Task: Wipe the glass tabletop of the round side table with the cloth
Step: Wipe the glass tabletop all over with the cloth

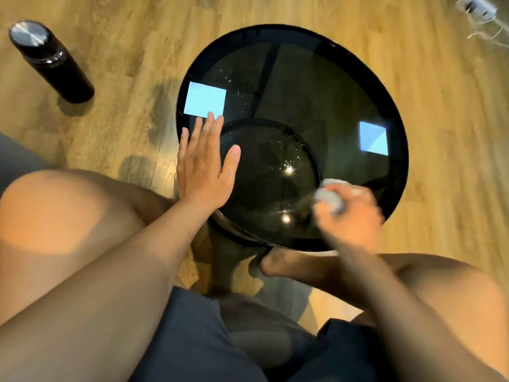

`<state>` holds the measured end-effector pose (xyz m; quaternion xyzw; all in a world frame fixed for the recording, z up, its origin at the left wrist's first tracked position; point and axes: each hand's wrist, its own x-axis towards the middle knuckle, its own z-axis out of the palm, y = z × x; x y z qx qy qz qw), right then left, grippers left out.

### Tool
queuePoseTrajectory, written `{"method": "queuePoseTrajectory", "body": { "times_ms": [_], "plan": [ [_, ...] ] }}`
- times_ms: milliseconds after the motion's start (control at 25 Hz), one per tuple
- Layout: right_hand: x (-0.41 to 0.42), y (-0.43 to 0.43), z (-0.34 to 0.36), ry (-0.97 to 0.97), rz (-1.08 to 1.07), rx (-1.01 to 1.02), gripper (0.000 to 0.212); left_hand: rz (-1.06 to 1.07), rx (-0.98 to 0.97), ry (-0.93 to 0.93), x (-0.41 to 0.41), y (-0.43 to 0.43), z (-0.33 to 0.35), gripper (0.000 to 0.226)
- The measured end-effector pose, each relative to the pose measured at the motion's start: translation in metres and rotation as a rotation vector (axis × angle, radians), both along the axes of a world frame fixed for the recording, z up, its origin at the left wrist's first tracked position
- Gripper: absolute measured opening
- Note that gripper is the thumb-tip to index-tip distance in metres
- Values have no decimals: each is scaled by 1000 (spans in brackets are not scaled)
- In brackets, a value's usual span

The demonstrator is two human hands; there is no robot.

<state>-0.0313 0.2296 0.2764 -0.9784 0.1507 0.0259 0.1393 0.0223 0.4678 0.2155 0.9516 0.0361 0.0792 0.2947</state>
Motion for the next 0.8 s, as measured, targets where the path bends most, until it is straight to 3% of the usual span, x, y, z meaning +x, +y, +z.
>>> {"method": "queuePoseTrajectory", "body": {
  "times_ms": [120, 200, 280, 360, 440, 520, 640, 720, 800],
  "plan": [
    [-33, 110, -7, 34, 448, 148, 34, -15, -10, -12, -3, 0, 2, 66],
    [-20, 69, -1, 21, 613, 130, 39, -28, 8, -21, -2, -2, 2, 65],
    [-11, -12, 8, 72, 444, -15, 45, -27, 6, -8, -1, -1, 2, 64],
    [-2, -79, 23, 103, 142, -172, 50, -5, -5, -11, -2, -1, 1, 63],
    [-3, -74, 30, 91, 30, -78, 48, 11, -16, -22, -2, -2, 1, 63],
    [-9, 2, 19, 160, 143, 62, 33, 10, -35, -23, -1, -1, 1, 62],
    [-25, 121, 16, 309, 552, 316, 22, -37, -54, -39, -2, 2, 3, 62],
    [-14, 109, 23, 331, 632, 455, 18, -69, -53, -35, -2, 2, 4, 64],
    [-7, 38, 31, 408, 539, 345, 9, -32, -60, -37, -1, 2, 3, 63]
  ]
}}
